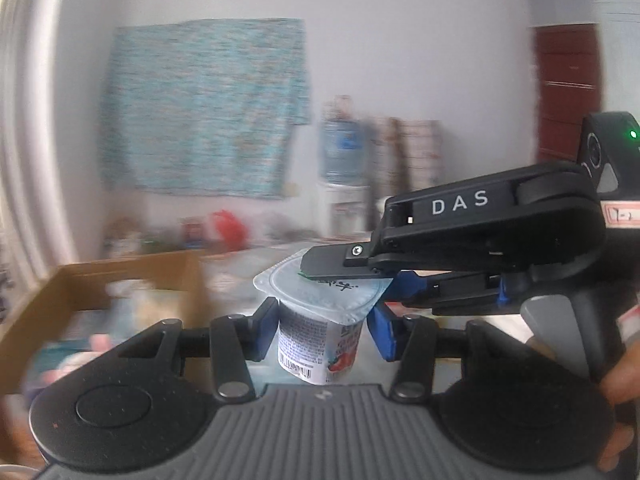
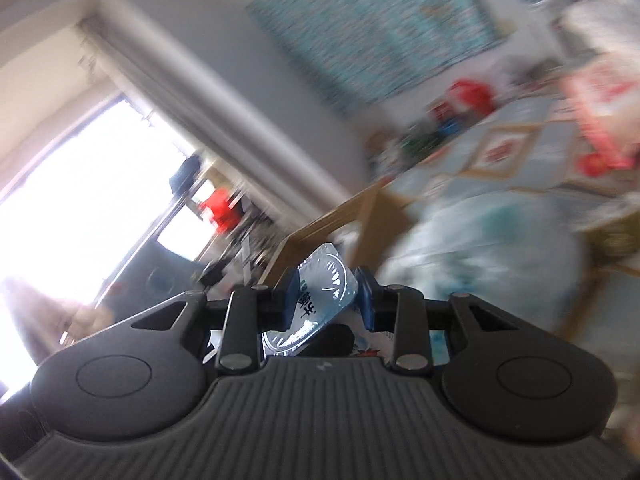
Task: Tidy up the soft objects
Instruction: 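Lift the yogurt cup with the right gripper and carry it over the box, then lower the yogurt cup into the box and open the right gripper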
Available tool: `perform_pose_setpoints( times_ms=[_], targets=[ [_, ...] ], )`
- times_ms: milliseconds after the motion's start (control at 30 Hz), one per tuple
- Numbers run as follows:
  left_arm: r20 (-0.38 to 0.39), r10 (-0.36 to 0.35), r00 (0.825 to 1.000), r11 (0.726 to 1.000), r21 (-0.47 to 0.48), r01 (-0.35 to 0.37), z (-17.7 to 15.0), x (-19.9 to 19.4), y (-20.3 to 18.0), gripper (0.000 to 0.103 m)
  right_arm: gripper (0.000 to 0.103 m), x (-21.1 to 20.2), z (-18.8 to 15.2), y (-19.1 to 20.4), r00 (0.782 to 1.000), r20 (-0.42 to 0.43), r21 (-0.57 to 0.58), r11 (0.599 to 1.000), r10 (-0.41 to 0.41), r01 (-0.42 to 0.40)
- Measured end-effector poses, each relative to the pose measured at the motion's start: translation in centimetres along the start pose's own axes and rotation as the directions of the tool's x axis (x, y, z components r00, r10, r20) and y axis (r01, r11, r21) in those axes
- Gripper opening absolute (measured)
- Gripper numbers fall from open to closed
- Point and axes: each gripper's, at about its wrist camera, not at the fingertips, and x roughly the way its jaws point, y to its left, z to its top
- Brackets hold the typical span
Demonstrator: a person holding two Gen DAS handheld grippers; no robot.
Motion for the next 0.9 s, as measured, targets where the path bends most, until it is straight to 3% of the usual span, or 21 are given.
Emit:
perform_pose_setpoints(
  times_ms=[133,233,333,567,767,900],
  targets=[
    [-0.03,0.12,0.992,0.991,-0.049,-0.122,0.7,-1.6,5.3,0.05,0.032,6.1,0.0,4.0,0.985,-0.145,-0.016,0.996,0.09,-0.093],
    [-0.086,0.178,0.98,0.977,-0.104,-0.187,0.7,-2.2,9.4,0.05,0.032,11.0,-0.6,6.9,0.956,-0.269,-0.028,0.992,0.114,-0.126],
    [-0.162,0.197,0.967,0.961,-0.165,-0.223,0.1,-2.4,13.6,0.05,0.033,15.3,-1.7,9.3,0.92,-0.383,-0.058,0.991,0.088,-0.119],
    [-0.35,0.111,0.93,0.91,-0.34,-0.236,-3.2,-1.1,21.1,0.05,0.033,23.3,-5.1,12.8,0.807,-0.587,-0.163,0.986,-0.064,-0.041],
    [-0.413,0.05,0.909,0.89,-0.394,-0.228,-5.9,-0.6,23.0,0.05,0.035,26.4,-6.4,12.1,0.741,-0.658,-0.183,0.983,-0.137,0.02],
    [-0.439,0.029,0.898,0.887,-0.403,-0.226,-6.7,0.1,24.0,0.05,0.037,27.9,-7.1,11.3,0.709,-0.688,-0.169,0.984,-0.155,0.051]
  ],
)
